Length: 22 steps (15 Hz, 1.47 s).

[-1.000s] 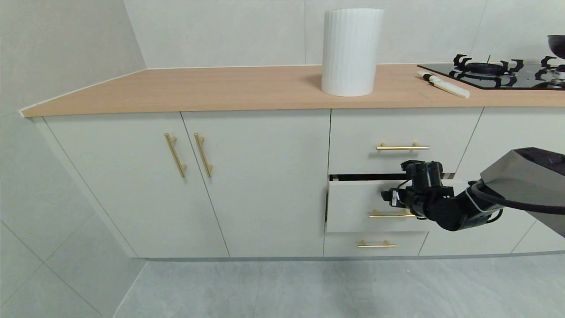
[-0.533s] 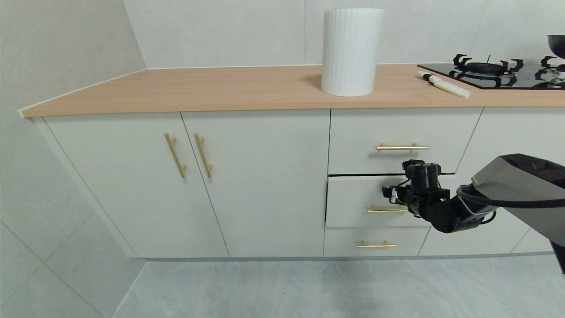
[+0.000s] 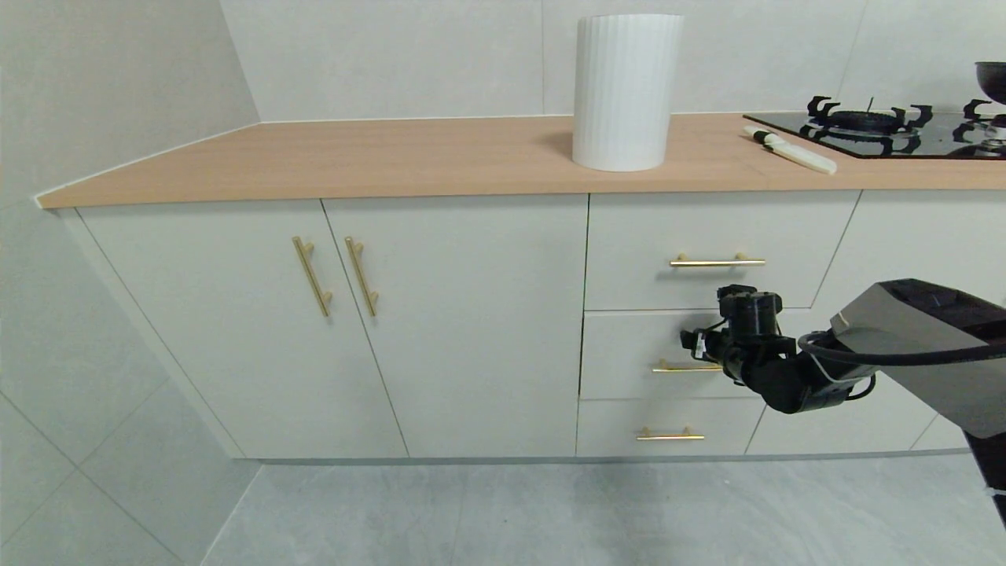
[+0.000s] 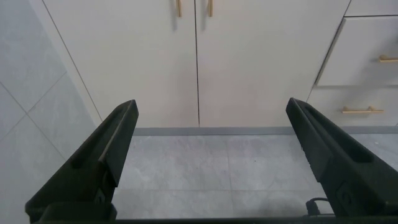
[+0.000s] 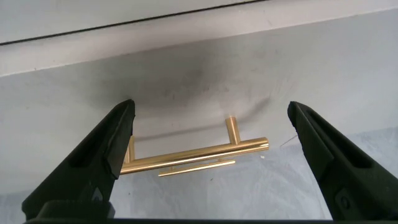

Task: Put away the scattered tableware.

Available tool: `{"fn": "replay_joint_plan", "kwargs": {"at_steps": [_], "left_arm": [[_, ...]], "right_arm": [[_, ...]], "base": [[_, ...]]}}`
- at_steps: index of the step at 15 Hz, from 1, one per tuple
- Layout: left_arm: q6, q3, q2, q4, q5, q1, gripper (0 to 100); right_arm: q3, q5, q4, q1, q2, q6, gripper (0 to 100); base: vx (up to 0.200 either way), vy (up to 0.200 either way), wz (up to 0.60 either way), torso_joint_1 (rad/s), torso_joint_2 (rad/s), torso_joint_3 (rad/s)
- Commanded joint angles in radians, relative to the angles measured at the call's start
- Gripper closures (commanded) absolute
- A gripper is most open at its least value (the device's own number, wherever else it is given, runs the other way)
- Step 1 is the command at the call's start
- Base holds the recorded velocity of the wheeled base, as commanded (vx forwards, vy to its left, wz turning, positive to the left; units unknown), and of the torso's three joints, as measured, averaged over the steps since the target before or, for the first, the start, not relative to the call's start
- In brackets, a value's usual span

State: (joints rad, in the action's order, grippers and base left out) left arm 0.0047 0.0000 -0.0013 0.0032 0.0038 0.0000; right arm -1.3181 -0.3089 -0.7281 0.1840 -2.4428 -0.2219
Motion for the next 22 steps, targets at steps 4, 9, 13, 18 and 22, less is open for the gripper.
{"fn": "replay_joint_plan", "kwargs": {"at_steps": [4,9,13,18,22], "left_arm": [[0.0,0.0,0.001,0.0,0.001,0.0,0],[0.0,0.0,0.001,0.0,0.001,0.0,0],[0.0,0.0,0.001,0.0,0.001,0.0,0],[0.0,0.0,0.001,0.0,0.001,0.0,0],[0.0,0.0,0.001,0.0,0.001,0.0,0]], "right_arm": [[-0.061,-0.024,-0.001,0.0,-0.032,-0.039,0],[-0.064,-0.025,-0.001,0.0,-0.032,-0.04,0],[-0.027,-0.053,0.006,0.002,0.011,-0.039,0],[0.33,-0.001,0.012,0.003,0.352,-0.036,0],[0.672,0.011,0.003,0.005,0.837,-0.03,0]], "base": [[0.0,0.0,0.0,0.0,0.0,0.0],[0.0,0.0,0.0,0.0,0.0,0.0],[0.0,0.0,0.0,0.0,0.0,0.0],[0.0,0.0,0.0,0.0,0.0,0.0],[0.0,0.0,0.0,0.0,0.0,0.0]]}}
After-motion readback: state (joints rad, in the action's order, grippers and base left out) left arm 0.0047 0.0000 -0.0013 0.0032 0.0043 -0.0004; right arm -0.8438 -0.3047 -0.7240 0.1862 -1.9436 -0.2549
